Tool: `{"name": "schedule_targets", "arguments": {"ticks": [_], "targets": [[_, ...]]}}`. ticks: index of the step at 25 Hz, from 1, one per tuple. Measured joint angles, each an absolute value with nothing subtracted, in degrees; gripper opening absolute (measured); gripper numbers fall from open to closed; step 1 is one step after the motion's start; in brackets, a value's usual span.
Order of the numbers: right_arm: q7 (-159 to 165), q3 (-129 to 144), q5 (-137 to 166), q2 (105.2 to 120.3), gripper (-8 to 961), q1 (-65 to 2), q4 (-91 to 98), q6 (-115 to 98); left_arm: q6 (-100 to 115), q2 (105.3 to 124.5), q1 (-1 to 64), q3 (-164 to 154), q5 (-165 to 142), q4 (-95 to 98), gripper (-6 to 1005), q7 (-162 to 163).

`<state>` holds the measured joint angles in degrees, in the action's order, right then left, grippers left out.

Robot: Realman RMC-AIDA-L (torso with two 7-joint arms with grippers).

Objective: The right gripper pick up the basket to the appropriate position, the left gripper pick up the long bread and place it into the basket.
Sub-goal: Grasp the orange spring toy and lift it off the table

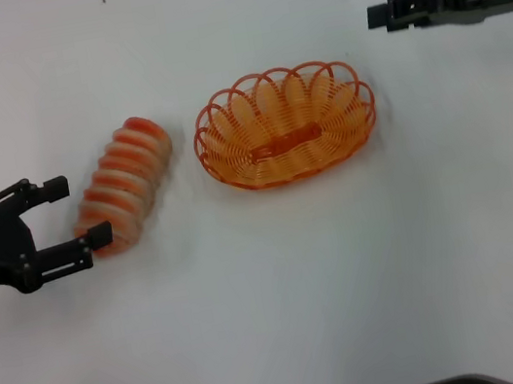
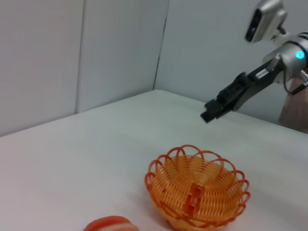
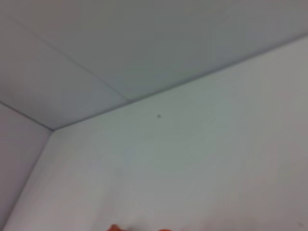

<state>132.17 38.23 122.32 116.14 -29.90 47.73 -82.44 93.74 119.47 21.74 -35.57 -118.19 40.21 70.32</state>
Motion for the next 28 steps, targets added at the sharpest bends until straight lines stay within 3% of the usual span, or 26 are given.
{"name": "schedule_targets", "arguments": {"ticks": [6, 17, 22, 28], "targets": [[106.8, 37.7, 111.9, 116.91, 453, -26.5, 47.3, -90.4, 93.6, 119.50, 21.8, -33.7, -118.1, 40.0, 872, 71.3], [76.5, 38.0, 117.3, 117.99, 675, -22.0, 48.0, -95.5, 93.2, 119.51, 21.4, -33.3, -118.5, 38.9, 872, 73.0], [68.4, 38.0, 122.4, 119.59, 899, -20.6, 47.3, -94.9, 92.7, 119.53, 21.1, -33.3, -118.6, 38.2, 872, 72.8], [66.6, 37.3, 122.4, 119.50, 954, -20.3, 45.7, -93.4, 91.2, 119.53, 21.6, -33.3, -118.7, 38.7, 872, 75.7]]}}
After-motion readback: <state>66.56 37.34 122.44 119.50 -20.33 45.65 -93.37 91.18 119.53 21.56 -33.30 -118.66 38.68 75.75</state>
